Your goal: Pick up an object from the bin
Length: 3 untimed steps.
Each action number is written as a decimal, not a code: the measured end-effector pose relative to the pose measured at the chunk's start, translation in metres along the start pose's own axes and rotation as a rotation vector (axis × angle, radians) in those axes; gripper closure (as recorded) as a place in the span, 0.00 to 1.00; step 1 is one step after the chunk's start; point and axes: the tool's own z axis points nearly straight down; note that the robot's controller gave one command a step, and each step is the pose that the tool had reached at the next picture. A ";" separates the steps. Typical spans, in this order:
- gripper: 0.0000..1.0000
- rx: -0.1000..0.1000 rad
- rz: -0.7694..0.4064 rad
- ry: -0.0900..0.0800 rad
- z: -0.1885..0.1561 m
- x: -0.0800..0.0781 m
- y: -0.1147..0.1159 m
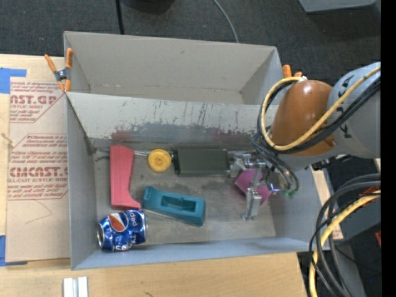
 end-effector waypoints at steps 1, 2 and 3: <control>0.00 0.001 0.000 -0.008 -0.004 -0.002 0.000; 0.00 -0.001 0.060 -0.010 0.018 -0.023 -0.028; 0.00 0.000 0.088 -0.009 0.045 -0.033 -0.054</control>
Offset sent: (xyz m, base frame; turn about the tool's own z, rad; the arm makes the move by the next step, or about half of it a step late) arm 0.0424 -0.0626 -0.0479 0.1339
